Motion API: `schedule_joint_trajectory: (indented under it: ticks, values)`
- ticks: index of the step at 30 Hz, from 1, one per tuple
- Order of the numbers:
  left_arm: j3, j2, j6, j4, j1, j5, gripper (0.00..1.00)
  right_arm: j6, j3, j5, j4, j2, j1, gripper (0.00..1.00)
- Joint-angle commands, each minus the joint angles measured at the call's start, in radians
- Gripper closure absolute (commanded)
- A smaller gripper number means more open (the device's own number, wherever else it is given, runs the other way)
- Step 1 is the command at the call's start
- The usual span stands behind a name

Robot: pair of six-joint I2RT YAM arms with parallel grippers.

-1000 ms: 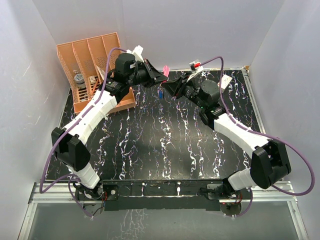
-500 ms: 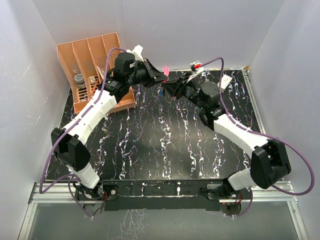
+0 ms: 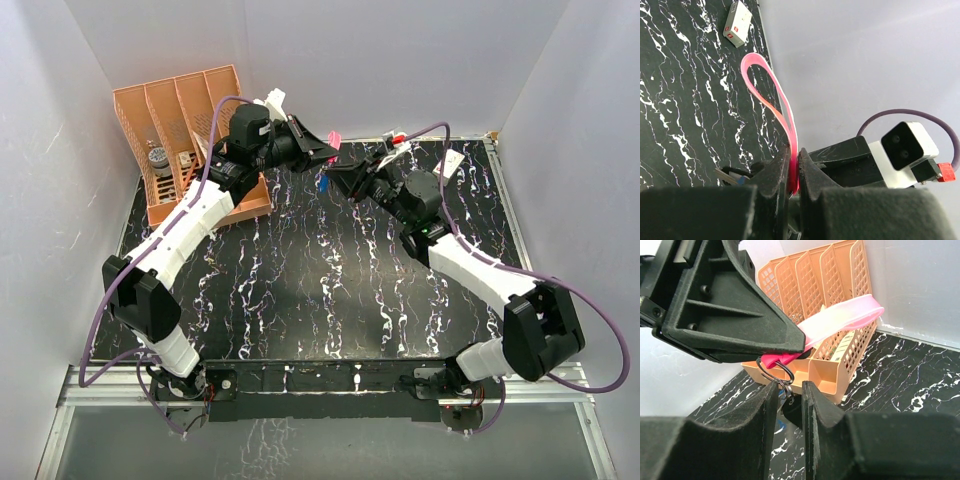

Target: Put the keys on the keyring

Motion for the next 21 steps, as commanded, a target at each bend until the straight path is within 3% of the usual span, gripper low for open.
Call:
schedule_joint_trajectory:
  ticks: [1, 12, 21]
  values:
    - [0.024, -0.029, -0.013, -0.002, -0.005, 0.045, 1.0, -0.022, 0.004, 0.02, 0.072, -0.054, 0.004, 0.77]
    - [0.092, 0.004, 0.048, -0.104, -0.003, 0.094, 1.0, -0.158, -0.001, -0.042, -0.022, -0.113, -0.019, 0.76]
    - [0.109, 0.014, 0.062, -0.116, -0.002, 0.123, 1.0, -0.104, -0.044, -0.203, 0.028, -0.125, -0.113, 0.77]
